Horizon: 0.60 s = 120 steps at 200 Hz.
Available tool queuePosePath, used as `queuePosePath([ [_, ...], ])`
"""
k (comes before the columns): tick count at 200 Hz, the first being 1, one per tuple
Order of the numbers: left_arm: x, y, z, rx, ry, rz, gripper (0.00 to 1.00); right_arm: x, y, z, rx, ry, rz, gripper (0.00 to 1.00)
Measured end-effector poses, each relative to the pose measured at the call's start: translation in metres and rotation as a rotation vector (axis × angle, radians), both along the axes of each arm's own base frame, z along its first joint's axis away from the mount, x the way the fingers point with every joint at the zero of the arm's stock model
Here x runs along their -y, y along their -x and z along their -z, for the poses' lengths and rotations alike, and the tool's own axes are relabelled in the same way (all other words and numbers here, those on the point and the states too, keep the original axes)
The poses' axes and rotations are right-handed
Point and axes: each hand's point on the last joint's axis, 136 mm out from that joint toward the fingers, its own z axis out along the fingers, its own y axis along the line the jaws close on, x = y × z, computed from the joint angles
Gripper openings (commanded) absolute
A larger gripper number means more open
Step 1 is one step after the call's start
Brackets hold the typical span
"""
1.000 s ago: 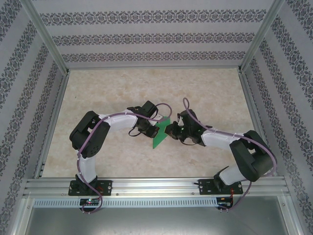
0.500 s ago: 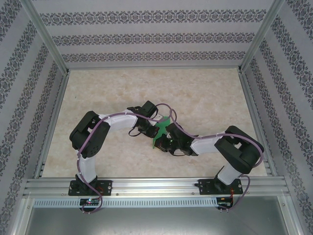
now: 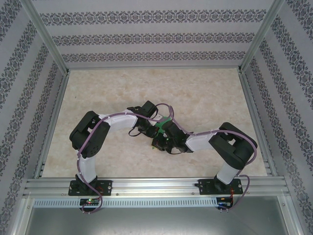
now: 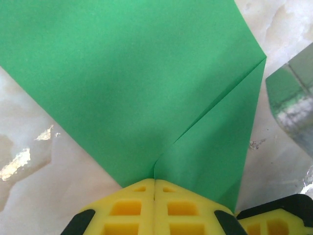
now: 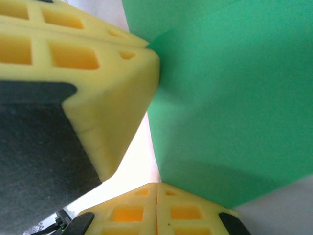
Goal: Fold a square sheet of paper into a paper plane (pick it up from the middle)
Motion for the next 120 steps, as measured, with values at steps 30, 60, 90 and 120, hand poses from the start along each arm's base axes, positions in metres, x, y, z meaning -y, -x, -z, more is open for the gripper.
queuePosePath([
  [30, 0.000, 0.000, 0.000, 0.000, 0.000, 0.000, 0.00, -0.001, 0.002, -0.008, 0.008, -0.011, -0.006, 0.08],
  [60, 0.000, 0.000, 0.000, 0.000, 0.000, 0.000, 0.00, -0.006, 0.008, -0.007, -0.002, -0.020, -0.032, 0.08],
  [90, 0.000, 0.000, 0.000, 0.000, -0.001, -0.001, 0.00, -0.010, 0.008, 0.000, -0.012, -0.028, -0.040, 0.09],
  [120, 0.000, 0.000, 0.000, 0.002, -0.001, -0.001, 0.03, -0.007, 0.008, -0.003, -0.008, -0.024, -0.035, 0.13],
])
